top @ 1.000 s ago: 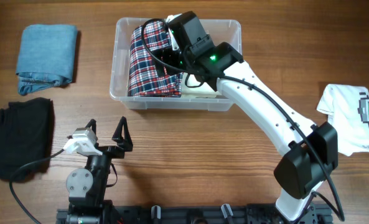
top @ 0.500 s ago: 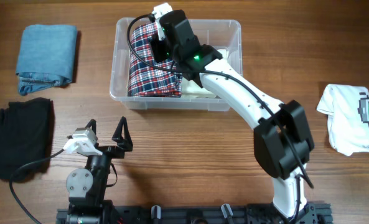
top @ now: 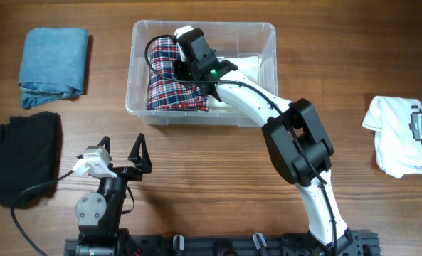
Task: Pack container
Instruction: 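Lower the plaid shirt into the box, release, and raise the right gripper, then move the right gripper down to the white graphic T-shirt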
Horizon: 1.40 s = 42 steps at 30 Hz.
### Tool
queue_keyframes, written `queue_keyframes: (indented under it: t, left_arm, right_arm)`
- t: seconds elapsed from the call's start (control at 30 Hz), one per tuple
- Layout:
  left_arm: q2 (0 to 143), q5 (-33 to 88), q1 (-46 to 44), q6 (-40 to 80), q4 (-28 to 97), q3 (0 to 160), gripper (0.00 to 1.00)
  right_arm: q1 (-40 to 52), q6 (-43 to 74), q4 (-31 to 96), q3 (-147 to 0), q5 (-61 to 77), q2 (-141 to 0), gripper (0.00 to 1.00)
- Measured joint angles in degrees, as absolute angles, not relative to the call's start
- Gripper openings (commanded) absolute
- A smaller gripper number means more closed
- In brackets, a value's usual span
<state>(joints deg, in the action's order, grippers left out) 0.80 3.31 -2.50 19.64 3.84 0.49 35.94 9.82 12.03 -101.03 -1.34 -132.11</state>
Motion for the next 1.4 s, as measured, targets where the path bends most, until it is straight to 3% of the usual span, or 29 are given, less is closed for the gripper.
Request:
queue_keyframes:
  t: [0.13, 0.17, 0.23, 0.4, 0.53, 0.73, 0.97, 1.4]
  left_arm:
    - [0.8, 3.33, -2.5, 19.66, 3.84, 0.49, 1.0]
    - [0.8, 3.31, -2.5, 19.66, 3.81, 0.49, 1.0]
    - [0.8, 3.33, -2.5, 19.66, 3.84, 0.49, 1.0]
    - [0.8, 3.31, -2.5, 19.66, 3.84, 0.49, 1.0]
    - [0.8, 3.31, -2.5, 19.64, 3.84, 0.49, 1.0]
    - [0.8, 3.33, -2.5, 19.66, 3.84, 0.49, 1.0]
    - [0.8, 3.33, -2.5, 19.66, 3.84, 0.49, 1.0]
    - [0.8, 3.31, -2.5, 19.66, 3.84, 0.49, 1.0]
  right_arm:
    - [35.94, 10.11, 14.33, -100.95, -1.37, -130.13, 0.3]
    - [35.88, 9.93, 15.57, -100.68, -1.26, -128.88, 0.48]
    - [35.88, 10.17, 18.26, -100.09, -1.19, -124.4, 0.7]
    - [33.74, 9.13, 29.28, -100.01, -1.76, -101.95, 0.86]
    - [22.87, 12.36, 44.66, -101.08, -2.22, -89.86, 0.99]
    - [2.5, 17.8, 62.0, -100.73, -2.85, -87.66, 1.0]
    - [-21.69, 19.55, 70.32, -100.62, -1.32, -88.07, 1.0]
    - [-41.91, 27.86, 63.9, -79.64, 5.87, -92.86, 1.0]
